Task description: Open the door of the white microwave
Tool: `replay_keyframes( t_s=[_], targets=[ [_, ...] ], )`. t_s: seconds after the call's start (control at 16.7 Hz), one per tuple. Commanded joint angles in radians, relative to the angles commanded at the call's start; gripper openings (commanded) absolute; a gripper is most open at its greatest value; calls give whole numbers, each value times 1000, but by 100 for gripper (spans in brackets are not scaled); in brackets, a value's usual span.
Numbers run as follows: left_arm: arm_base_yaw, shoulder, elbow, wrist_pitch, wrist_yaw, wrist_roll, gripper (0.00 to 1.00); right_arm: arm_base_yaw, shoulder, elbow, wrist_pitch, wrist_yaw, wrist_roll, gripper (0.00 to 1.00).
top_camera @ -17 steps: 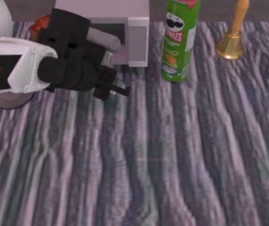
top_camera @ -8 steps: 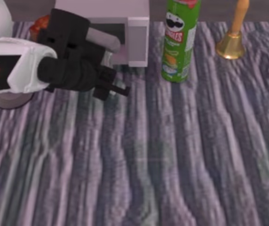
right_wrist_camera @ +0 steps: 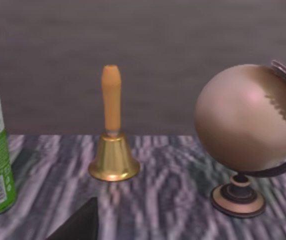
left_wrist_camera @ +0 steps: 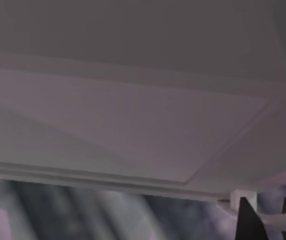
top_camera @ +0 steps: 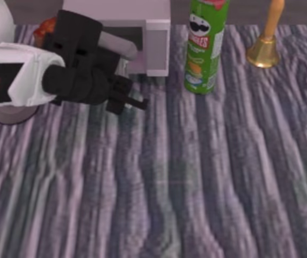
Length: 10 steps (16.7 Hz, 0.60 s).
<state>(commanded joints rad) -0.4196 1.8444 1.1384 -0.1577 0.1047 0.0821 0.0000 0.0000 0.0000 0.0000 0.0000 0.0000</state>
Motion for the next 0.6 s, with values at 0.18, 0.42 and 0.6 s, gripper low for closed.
replay_keyframes(
  t_s=[0.18,0.42,0.6],
  targets=[
    [0,0,0,0,0,0,0,0,0,0,0,0,0,100],
    [-8,1,1,-1,8,-5,0,0,0,0,0,0,0,100],
    [2,-5,-9,-3,22,16,0,0,0,0,0,0,0,100]
  ],
)
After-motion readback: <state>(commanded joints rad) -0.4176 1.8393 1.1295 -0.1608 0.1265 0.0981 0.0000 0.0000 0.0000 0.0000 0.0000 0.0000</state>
